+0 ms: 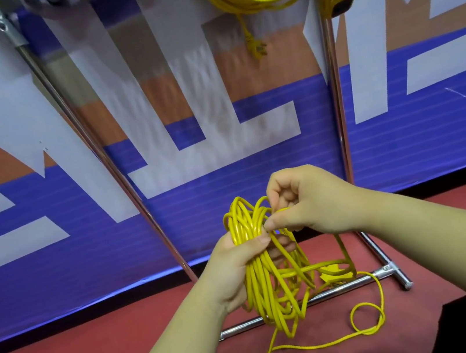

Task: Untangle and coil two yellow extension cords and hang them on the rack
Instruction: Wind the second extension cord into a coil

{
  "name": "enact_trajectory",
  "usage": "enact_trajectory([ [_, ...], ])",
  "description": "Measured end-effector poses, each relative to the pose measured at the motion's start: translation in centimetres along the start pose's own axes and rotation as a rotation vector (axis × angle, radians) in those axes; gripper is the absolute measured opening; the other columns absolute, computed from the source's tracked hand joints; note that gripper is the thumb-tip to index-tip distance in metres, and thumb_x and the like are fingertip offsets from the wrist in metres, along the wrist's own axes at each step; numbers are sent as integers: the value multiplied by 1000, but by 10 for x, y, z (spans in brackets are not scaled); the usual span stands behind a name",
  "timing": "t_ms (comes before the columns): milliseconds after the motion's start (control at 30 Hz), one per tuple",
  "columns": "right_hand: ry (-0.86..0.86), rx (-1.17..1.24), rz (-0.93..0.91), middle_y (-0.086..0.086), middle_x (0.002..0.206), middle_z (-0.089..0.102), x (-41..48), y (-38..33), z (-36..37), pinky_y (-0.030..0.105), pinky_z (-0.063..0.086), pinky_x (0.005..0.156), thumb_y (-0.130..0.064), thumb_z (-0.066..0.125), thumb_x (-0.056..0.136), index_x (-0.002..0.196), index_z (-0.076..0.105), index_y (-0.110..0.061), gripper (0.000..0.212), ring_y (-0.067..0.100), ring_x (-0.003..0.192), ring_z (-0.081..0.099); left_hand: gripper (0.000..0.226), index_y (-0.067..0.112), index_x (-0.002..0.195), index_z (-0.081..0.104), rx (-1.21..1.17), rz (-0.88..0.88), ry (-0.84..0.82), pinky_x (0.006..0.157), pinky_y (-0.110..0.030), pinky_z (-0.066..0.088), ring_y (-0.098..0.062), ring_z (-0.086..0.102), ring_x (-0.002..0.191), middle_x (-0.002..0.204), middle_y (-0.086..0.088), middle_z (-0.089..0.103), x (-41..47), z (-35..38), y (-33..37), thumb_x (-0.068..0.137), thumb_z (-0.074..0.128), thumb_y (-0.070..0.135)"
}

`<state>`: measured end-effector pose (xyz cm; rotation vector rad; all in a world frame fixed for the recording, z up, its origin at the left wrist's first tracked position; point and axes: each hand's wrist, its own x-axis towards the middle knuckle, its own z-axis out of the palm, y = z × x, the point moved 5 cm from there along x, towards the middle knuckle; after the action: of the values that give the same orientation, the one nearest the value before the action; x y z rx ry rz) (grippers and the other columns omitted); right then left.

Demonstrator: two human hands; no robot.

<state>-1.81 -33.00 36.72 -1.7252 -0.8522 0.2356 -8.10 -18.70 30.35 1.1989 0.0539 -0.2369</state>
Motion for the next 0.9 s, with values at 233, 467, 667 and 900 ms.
enact_trajectory([
  [233,-3,148,111,14,59,54,0,6,-9,24,40,47,-5,82,78,80,52,-12,31,14,46,46,18,1,103,64,-84,17,-63,73,-47,56,-27,59,65,76,-15,55,1,6,14,89,62,12],
  [467,-178,208,267,5,59,51,-14,28,-24,27,48,61,5,66,90,80,48,-11,26,20,57,52,30,14,82,71,-163,230,8,53,-27,52,-10,53,53,68,-1,55,-15,-37,74,61,90,23],
  [667,-96,175,341,16,90,73,-12,45,-25,42,49,84,0,67,91,100,63,-5,10,25,78,65,15,11,77,72,-80,181,199,56,-30,57,-16,63,55,70,-6,64,-29,-84,85,77,73,26],
  [900,89,149,252,7,76,71,-1,32,-15,26,59,71,-2,72,88,97,73,-3,10,20,72,70,50,7,86,65,-97,-65,150,63,-40,60,-24,66,57,72,-11,66,-20,-68,47,50,97,22],
])
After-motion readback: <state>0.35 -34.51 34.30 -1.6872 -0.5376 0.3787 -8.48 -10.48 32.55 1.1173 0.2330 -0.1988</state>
